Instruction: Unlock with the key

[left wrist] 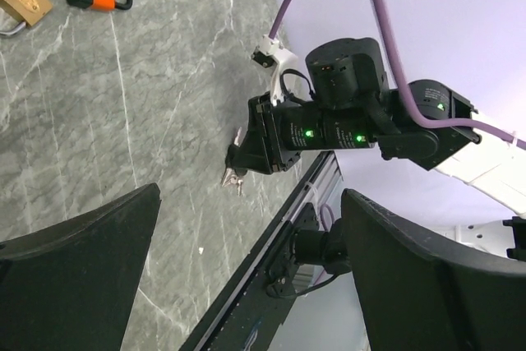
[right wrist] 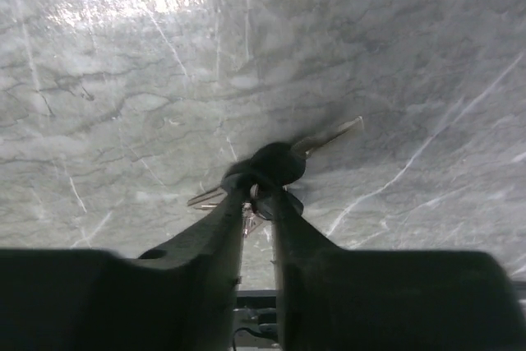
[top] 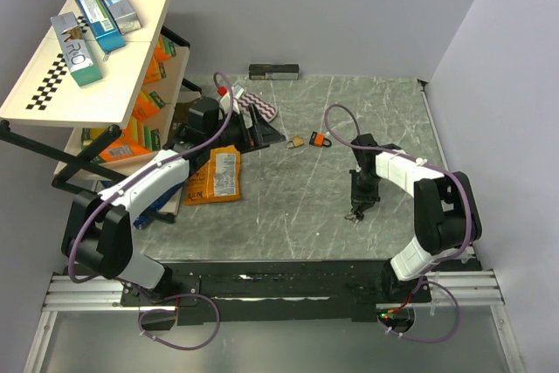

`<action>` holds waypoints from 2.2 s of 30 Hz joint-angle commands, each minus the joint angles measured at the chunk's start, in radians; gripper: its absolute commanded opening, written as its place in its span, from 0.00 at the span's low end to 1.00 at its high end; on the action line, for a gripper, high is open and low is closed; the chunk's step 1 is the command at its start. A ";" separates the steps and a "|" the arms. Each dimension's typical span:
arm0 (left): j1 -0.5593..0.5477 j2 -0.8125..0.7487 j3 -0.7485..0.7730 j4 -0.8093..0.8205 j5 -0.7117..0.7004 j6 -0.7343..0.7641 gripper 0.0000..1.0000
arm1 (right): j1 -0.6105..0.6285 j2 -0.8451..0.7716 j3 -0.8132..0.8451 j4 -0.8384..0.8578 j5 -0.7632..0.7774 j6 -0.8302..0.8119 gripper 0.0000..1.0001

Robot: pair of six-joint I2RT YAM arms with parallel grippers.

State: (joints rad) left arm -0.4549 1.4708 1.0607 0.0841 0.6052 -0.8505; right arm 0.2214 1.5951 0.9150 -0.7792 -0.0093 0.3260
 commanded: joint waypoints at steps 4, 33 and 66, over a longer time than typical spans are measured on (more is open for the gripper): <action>0.010 -0.055 0.015 0.009 0.010 0.028 0.96 | 0.010 -0.003 -0.016 -0.014 0.015 0.016 0.07; -0.014 -0.072 0.010 0.299 0.283 -0.011 0.96 | 0.041 -0.277 0.536 0.204 -0.791 0.059 0.00; -0.100 0.029 0.033 0.672 0.401 -0.200 0.42 | 0.042 -0.277 0.542 0.445 -1.117 0.199 0.00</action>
State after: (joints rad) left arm -0.5495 1.4963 1.0519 0.7147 1.0119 -1.0615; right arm 0.2596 1.3323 1.4101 -0.3450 -1.1088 0.5404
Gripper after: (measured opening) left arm 0.474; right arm 0.006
